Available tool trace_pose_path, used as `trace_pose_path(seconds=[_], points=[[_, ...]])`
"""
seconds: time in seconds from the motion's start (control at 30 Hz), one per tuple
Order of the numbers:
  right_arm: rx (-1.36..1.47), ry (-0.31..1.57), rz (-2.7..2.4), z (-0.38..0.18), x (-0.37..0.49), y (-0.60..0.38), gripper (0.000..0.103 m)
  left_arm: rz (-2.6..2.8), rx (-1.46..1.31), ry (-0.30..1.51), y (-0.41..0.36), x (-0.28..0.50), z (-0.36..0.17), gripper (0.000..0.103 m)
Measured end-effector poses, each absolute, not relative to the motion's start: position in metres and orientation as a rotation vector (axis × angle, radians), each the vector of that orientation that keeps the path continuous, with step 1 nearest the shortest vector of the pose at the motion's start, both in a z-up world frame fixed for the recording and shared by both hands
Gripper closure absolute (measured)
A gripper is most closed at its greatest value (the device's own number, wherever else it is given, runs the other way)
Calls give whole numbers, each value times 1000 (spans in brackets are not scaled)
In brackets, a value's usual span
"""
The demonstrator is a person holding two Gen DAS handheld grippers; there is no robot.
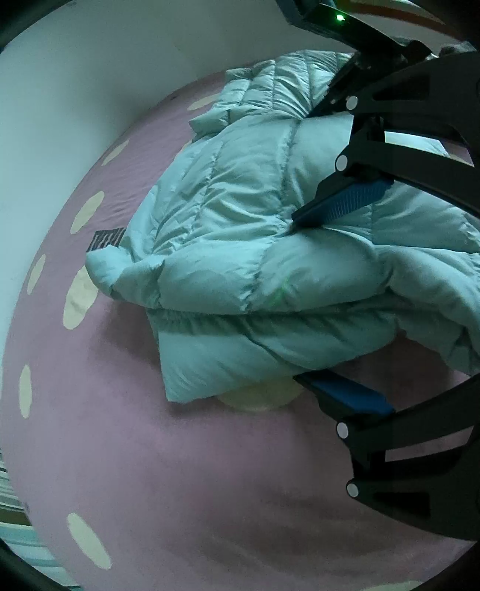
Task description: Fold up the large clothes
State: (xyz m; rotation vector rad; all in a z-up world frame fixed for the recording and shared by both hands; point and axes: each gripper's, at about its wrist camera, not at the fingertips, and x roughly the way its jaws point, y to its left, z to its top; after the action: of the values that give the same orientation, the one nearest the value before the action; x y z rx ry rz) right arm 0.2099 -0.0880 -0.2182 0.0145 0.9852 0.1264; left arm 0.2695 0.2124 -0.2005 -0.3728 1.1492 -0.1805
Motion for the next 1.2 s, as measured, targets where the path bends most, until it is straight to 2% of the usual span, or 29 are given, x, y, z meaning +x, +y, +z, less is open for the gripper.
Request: trace_pose_path(seconds=[0.1, 0.23, 0.47, 0.63, 0.73, 1.2], points=[[14, 985, 127, -218, 210, -88, 91, -188, -376, 1157, 211, 271, -206, 27], [16, 985, 126, -218, 210, -88, 91, -191, -350, 1158, 204, 274, -208, 42], [16, 985, 127, -218, 210, -88, 91, -184, -337, 1163, 198, 277, -209, 56], [14, 986, 128, -218, 210, -89, 91, -205, -356, 1161, 193, 277, -207, 83], [13, 986, 128, -218, 209, -88, 91, -190, -314, 1147, 184, 276, -197, 90], [1, 994, 123, -219, 215, -88, 91, -265, -244, 964, 123, 256, -94, 93]])
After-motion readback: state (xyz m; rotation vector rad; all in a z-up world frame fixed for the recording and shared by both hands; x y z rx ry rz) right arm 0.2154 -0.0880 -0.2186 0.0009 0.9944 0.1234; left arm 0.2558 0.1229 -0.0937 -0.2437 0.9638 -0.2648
